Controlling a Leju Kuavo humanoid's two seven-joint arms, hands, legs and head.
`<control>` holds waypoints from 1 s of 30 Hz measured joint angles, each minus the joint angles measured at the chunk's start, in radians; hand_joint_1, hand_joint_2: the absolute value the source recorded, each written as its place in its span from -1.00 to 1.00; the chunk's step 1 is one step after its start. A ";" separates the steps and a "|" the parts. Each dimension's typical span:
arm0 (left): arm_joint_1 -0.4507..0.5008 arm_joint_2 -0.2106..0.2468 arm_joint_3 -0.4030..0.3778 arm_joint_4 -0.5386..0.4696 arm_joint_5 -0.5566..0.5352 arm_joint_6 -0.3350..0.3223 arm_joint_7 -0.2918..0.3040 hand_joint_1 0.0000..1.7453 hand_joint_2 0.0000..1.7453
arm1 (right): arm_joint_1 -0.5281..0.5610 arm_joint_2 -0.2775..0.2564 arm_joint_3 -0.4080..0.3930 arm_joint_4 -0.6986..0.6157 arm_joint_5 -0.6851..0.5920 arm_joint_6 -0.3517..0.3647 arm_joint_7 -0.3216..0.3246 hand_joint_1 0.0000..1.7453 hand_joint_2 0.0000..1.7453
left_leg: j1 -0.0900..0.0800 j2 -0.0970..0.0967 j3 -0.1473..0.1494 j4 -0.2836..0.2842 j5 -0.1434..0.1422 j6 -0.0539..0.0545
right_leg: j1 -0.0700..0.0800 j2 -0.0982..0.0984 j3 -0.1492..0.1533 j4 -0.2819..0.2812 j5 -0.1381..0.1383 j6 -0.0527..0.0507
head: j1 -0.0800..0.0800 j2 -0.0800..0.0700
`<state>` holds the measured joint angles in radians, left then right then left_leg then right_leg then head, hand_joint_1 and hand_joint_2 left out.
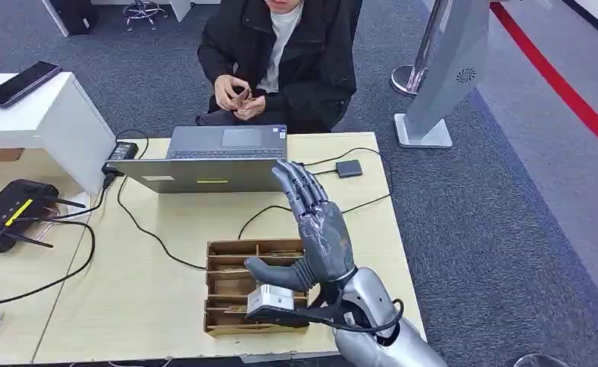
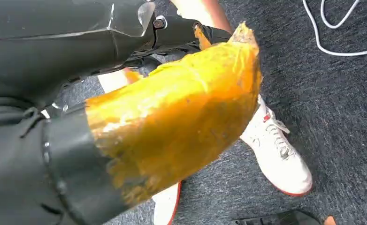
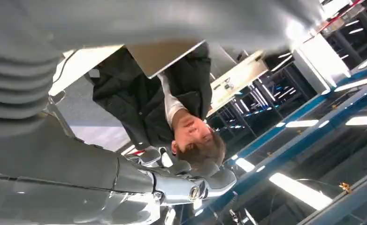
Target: Pass the card to the sensor for recognition and then transmit it.
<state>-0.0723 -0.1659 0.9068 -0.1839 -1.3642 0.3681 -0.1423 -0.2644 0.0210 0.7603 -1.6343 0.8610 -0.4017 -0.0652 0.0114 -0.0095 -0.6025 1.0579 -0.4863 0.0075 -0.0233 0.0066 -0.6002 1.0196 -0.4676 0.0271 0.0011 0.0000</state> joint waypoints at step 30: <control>0.001 0.000 0.002 0.000 0.013 0.006 0.000 -1.00 -1.00 | 0.049 -0.019 0.013 -0.029 -0.013 -0.016 -0.023 -1.00 -1.00 | 0.000 0.000 0.000 0.000 0.000 0.000 | 0.000 0.000 0.000 0.000 0.000 0.000 | 0.000 0.000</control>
<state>-0.0715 -0.1659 0.9083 -0.1839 -1.3512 0.3742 -0.1423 -0.2157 0.0015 0.7733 -1.6632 0.8476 -0.4177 -0.0885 0.0115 -0.0096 -0.6025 1.0579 -0.4863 0.0074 -0.0233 0.0065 -0.6002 1.0197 -0.4676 0.0270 0.0011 0.0000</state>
